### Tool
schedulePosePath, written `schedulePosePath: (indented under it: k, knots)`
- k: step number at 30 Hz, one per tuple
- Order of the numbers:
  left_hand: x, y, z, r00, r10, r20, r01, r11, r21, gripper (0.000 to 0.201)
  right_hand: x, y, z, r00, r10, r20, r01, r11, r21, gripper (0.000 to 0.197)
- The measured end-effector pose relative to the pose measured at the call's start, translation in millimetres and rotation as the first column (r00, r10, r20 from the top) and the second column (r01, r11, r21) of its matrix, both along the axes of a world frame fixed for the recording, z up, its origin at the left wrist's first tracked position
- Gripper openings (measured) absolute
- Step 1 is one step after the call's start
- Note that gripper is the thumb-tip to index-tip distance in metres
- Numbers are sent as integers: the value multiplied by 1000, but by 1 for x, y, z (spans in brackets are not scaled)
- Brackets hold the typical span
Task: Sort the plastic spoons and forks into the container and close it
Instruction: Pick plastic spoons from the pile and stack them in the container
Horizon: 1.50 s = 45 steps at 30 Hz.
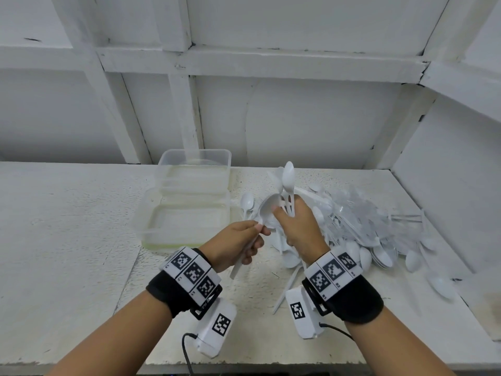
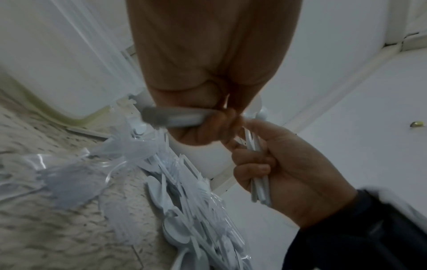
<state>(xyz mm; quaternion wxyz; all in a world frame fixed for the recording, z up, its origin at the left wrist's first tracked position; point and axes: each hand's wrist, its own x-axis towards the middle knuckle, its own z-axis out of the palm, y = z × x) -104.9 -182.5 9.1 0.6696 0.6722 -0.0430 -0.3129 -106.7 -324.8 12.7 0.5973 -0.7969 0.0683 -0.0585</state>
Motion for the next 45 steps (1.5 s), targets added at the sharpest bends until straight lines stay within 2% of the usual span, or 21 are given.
schedulePosePath:
  k: [2, 4, 6, 8, 13, 16, 19, 22, 25, 32, 41, 45]
  knots:
    - [2, -2, 0, 994, 105, 12, -105, 994, -5, 27, -3, 1, -1, 1000, -7, -20, 7, 1000, 23, 19]
    - [3, -5, 0, 982, 190, 11, -190, 981, -30, 27, -5, 2, -4, 1000, -24, -20, 25, 999, 44, 25]
    - [3, -8, -1, 965, 262, -3, -262, 963, -61, 25, -5, 3, -10, 999, -37, 1, 37, 998, 53, 22]
    - [1, -12, -1, 951, 308, -15, -308, 946, -106, 24, -5, 5, -15, 998, -53, 26, 51, 997, 53, 7]
    - [-2, -22, -3, 934, 356, -12, -353, 923, -154, 21, -10, 9, -21, 997, -66, 43, 65, 998, 16, 11]
    - [-5, -26, -4, 931, 365, 1, -359, 917, -172, 19, -13, 11, -23, 995, -56, 79, 59, 998, -34, 11]
    - [-8, -29, -4, 933, 357, 46, -346, 924, -161, 20, -16, 14, -21, 992, -49, 117, 57, 996, -70, 20]
    - [-10, -31, -3, 938, 341, 58, -328, 930, -165, 20, -20, 15, -18, 984, -48, 169, 59, 997, -59, 15]
    - [-11, -33, -3, 945, 319, 73, -306, 941, -148, 22, -19, 15, -17, 976, -51, 212, 78, 989, -122, 6]
    - [-13, -34, 0, 949, 308, 60, -295, 941, -165, 20, -16, 16, -24, 960, -90, 266, 156, 959, -238, 12]
    - [-13, -29, -2, 952, 302, 45, -293, 945, -144, 20, -15, 10, -22, 985, -34, 167, 75, 967, -245, 23]
    - [-11, -27, -2, 948, 317, 31, -310, 941, -138, 17, -15, 5, -20, 978, -65, 198, 119, 953, -280, 23]
